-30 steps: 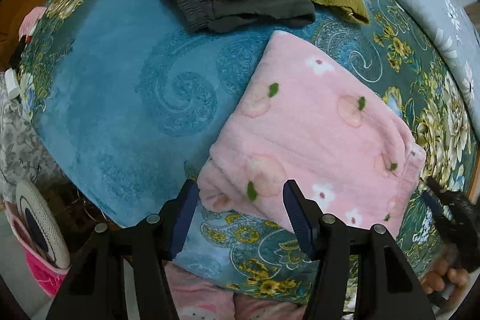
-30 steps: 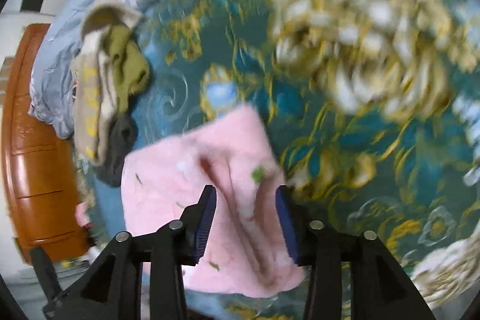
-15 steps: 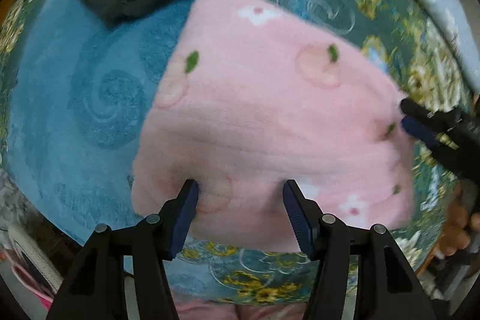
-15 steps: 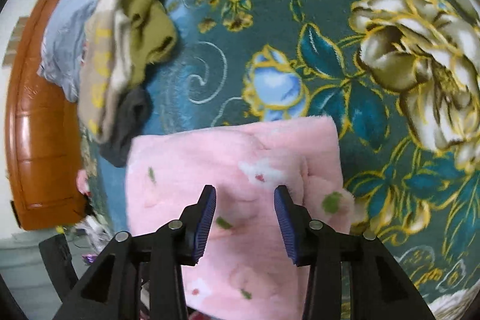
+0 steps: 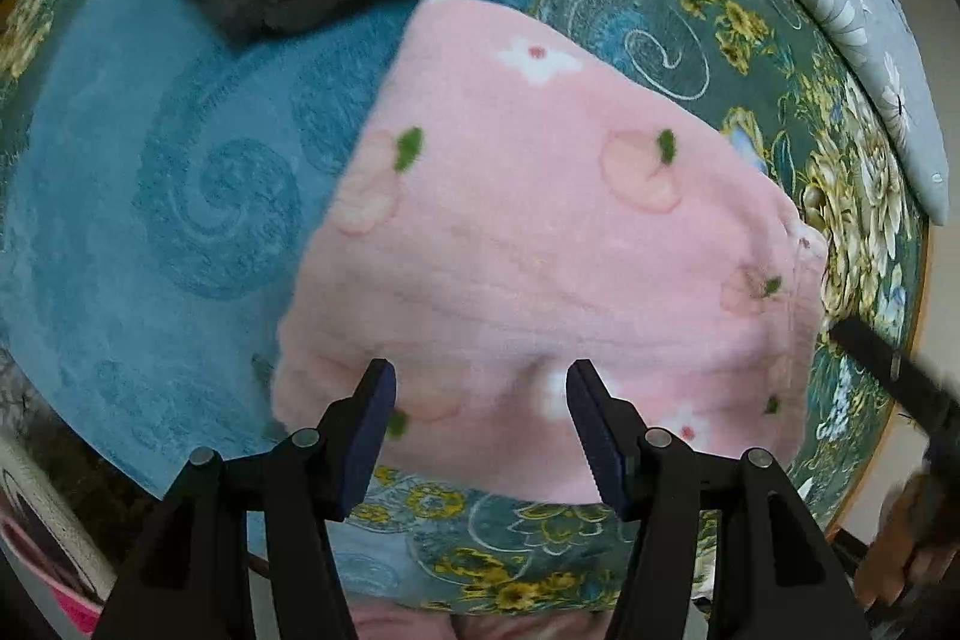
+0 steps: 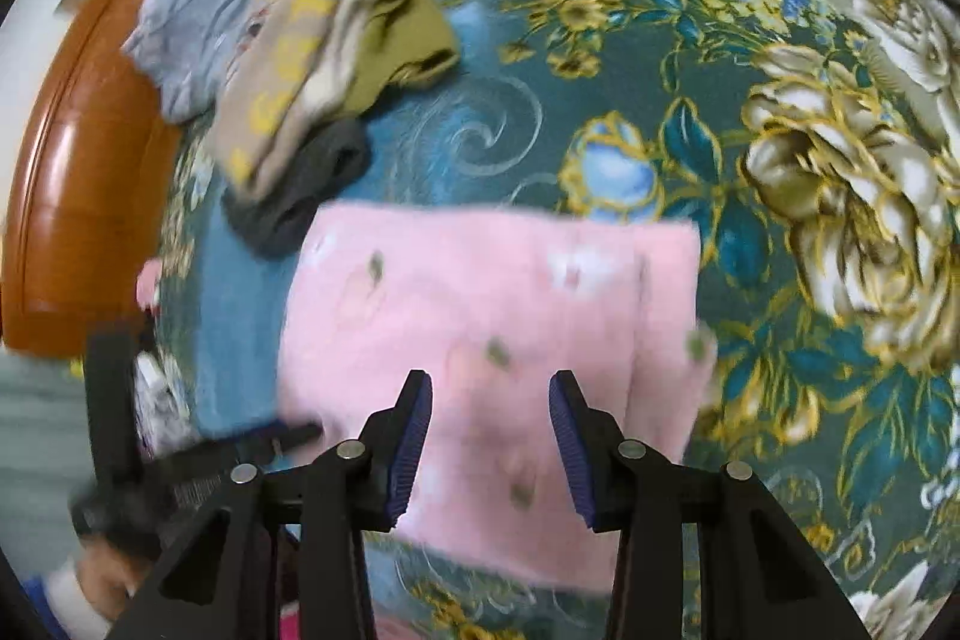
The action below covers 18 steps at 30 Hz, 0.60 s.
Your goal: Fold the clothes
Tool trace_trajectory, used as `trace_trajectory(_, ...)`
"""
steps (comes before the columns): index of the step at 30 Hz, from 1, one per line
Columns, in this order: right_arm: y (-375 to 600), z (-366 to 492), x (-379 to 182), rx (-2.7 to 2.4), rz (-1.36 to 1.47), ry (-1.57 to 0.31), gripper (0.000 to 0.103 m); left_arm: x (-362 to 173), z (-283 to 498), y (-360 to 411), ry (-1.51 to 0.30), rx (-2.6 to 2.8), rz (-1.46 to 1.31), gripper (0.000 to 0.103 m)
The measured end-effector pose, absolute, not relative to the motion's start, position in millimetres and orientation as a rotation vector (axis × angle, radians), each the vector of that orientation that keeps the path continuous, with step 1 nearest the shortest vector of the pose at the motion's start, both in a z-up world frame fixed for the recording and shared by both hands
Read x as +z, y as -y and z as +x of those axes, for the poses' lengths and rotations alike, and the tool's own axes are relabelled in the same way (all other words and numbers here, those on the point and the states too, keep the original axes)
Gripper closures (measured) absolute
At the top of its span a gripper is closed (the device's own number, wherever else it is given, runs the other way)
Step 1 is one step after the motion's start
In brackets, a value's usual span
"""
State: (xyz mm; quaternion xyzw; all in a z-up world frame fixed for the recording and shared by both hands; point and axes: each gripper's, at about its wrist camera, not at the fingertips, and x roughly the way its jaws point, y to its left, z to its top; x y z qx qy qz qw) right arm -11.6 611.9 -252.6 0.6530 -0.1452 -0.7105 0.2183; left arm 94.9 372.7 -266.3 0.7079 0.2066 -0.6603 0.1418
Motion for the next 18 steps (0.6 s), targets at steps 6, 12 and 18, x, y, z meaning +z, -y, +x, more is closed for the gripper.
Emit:
trace_trajectory(6,-601,33,-280,-1.962,1.878,0.284,0.059,-274,107,-378,-0.53,-1.91,2.072,0.043)
trace_trajectory(12,-600,26,-310,-1.976,1.96,0.314,0.059,-298,113,-377,-0.504,-1.893,2.081,0.043)
trace_trajectory(18,-595,19,-324,-1.984,1.976,0.31,0.057,-312,115,-371,-0.508,-1.883,2.085,0.043)
